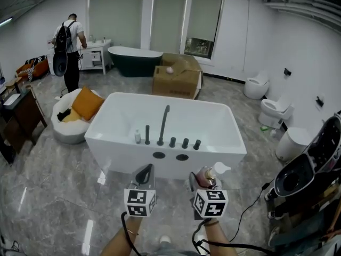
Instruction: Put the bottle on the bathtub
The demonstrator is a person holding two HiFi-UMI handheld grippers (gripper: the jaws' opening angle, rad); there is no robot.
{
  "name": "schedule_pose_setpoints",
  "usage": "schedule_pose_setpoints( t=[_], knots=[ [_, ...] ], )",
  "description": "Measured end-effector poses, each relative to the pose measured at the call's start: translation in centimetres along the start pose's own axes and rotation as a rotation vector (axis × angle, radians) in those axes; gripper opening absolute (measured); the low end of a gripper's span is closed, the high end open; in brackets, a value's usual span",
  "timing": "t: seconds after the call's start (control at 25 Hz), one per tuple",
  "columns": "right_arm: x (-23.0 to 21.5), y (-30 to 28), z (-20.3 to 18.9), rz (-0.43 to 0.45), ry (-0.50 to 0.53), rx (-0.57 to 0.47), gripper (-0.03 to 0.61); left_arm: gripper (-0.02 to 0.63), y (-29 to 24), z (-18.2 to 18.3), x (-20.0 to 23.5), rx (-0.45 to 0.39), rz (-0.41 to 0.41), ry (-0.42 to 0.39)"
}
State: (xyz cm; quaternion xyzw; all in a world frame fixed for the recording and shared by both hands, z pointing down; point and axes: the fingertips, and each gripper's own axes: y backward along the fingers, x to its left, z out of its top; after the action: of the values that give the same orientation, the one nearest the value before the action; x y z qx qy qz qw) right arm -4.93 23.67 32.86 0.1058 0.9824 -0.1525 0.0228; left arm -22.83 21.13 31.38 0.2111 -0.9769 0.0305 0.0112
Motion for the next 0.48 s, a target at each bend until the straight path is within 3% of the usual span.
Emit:
schedule_pose_setpoints(
  t=[0.48],
  knots=[
    [-5.0,-7.9,3.1,0.010,-0.001,-0.008,0.219,0.009,-8.9,0.9,1.3,-0.007,0.024,-0.003]
  ],
)
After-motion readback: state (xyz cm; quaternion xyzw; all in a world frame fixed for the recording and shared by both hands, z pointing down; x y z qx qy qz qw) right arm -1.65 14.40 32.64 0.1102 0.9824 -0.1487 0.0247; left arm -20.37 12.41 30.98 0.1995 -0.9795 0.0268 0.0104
